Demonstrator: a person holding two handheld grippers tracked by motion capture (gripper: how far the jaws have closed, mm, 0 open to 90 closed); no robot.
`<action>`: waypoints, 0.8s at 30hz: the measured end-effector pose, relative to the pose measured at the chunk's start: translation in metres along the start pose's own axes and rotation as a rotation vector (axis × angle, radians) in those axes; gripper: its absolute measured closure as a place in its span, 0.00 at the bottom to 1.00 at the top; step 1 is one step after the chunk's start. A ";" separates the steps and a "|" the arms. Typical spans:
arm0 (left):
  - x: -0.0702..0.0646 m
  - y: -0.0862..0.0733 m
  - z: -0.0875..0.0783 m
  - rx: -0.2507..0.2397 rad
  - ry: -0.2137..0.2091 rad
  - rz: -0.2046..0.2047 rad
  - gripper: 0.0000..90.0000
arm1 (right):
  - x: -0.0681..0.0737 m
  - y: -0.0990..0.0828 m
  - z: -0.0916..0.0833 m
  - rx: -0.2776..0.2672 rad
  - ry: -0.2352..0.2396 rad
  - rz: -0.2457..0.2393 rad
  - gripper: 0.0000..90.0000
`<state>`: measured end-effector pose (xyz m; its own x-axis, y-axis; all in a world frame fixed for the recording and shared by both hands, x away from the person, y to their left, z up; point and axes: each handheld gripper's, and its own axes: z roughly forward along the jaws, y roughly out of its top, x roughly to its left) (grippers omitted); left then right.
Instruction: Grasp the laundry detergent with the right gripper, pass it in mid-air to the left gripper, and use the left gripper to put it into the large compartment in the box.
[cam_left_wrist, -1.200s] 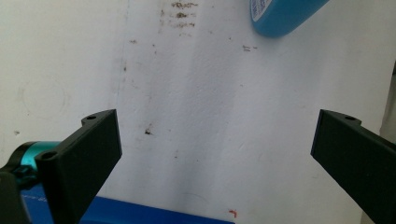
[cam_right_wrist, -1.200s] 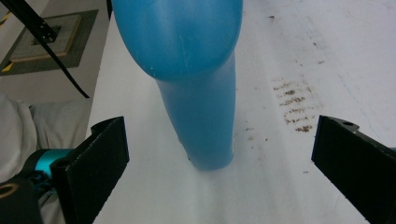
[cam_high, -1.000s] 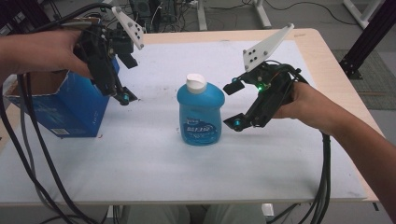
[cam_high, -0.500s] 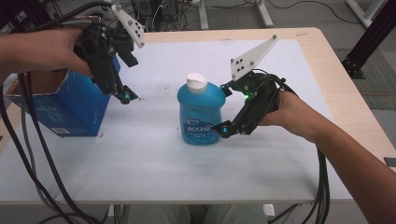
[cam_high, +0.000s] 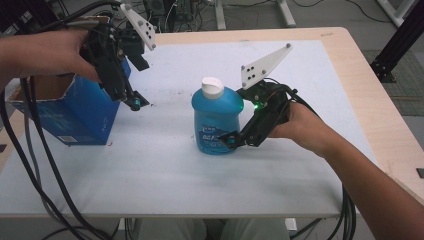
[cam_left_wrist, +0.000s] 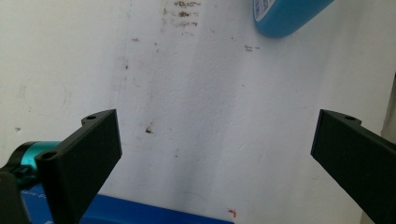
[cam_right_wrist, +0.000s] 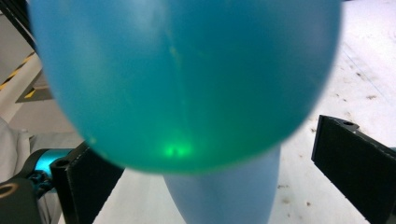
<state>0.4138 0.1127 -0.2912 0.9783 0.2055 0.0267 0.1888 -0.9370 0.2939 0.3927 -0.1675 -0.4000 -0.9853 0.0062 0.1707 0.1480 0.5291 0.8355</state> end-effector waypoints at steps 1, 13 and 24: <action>0.000 0.000 0.000 0.000 0.000 0.000 0.02 | 0.000 -0.001 0.001 -0.002 0.002 -0.001 0.03; 0.001 0.000 0.002 0.002 0.001 -0.004 0.02 | -0.003 -0.008 0.009 -0.056 -0.003 -0.003 0.07; 0.001 0.000 0.002 0.001 0.002 -0.005 0.02 | -0.004 -0.014 0.013 -0.110 0.004 -0.011 0.19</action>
<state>0.4147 0.1129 -0.2929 0.9772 0.2106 0.0275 0.1935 -0.9362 0.2933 0.3938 -0.1642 -0.4192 -0.9865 -0.0028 0.1636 0.1462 0.4331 0.8894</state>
